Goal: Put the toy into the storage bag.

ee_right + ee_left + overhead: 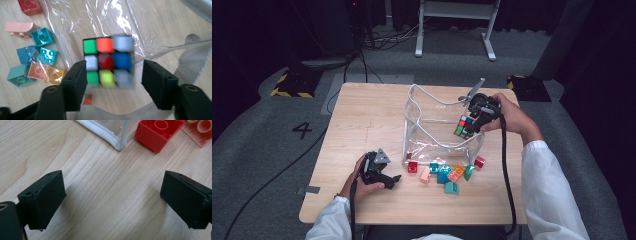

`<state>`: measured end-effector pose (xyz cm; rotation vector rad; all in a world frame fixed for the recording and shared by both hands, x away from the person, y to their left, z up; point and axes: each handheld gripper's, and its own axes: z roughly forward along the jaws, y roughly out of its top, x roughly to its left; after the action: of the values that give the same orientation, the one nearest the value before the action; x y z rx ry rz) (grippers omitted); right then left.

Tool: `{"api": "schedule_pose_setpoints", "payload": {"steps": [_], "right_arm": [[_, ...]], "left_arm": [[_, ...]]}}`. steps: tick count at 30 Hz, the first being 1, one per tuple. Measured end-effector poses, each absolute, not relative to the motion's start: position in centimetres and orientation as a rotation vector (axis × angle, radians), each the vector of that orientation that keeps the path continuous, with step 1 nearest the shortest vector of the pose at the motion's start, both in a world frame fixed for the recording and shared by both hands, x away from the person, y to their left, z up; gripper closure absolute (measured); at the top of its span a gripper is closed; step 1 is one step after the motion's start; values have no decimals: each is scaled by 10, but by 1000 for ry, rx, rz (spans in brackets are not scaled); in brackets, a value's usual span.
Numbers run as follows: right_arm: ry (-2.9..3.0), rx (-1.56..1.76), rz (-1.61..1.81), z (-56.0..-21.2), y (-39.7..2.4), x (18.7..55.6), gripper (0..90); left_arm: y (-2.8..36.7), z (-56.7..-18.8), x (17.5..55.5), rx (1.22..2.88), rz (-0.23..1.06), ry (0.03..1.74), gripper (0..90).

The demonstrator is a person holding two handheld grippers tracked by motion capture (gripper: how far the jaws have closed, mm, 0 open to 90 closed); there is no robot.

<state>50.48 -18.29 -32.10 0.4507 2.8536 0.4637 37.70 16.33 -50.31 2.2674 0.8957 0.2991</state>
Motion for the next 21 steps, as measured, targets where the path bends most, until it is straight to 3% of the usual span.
{"api": "schedule_pose_setpoints", "payload": {"steps": [21], "right_arm": [[2712, 453, 774, -320, -206, 490, 359]], "left_arm": [[163, -503, 377, 2268, 297, 895, 59]]}}
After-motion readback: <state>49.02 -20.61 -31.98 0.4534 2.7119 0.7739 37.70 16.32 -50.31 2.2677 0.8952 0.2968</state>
